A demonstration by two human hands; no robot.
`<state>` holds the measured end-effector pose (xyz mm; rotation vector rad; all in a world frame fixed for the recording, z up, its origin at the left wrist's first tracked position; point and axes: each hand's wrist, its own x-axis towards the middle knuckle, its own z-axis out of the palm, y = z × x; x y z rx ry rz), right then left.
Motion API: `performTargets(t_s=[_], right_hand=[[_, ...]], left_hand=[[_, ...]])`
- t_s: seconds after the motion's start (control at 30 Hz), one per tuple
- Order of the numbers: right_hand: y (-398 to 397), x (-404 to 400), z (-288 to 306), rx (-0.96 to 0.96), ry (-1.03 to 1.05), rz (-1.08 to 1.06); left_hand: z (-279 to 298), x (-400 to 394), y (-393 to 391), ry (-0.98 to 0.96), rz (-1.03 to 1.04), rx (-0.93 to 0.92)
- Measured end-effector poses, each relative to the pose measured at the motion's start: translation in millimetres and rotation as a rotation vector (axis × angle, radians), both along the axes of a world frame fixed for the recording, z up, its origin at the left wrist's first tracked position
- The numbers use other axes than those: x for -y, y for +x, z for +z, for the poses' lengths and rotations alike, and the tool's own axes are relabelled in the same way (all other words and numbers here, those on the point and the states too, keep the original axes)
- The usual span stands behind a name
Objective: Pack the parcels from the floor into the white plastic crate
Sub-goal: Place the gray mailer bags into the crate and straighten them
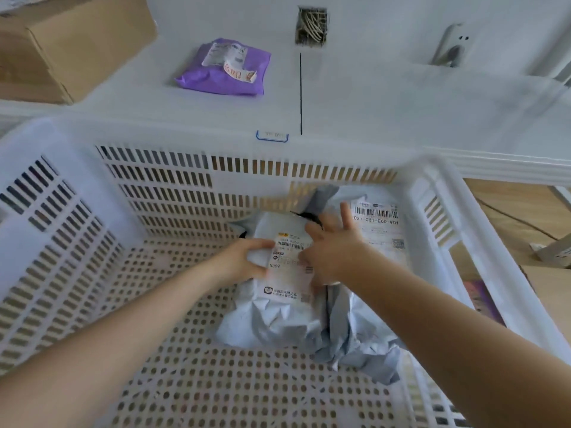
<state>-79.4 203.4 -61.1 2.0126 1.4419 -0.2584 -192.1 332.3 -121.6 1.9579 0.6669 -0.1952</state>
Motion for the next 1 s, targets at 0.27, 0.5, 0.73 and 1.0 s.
performTargets(t_s=[0.27,0.5,0.73,1.0], right_hand=[[-2.0,-2.6,-18.5,0.238,-0.276,0.065],[-4.3,-0.2,-21.7,0.309,-0.31,0.093],[-4.3,0.0,-21.5,0.2,-0.052,0.04],[-6.7,27.0,16.3,0.014,0.335,0.039]], left_hand=[[-37.5,7.1,18.7,0.236,-0.108,-0.143],[-42.9,18.3,30.6,0.246,-0.16,-0.213],[-38.7,15.3,24.1,0.3,-0.197,-0.216],[9.8,6.3,9.5,0.54,-0.066,-0.202]])
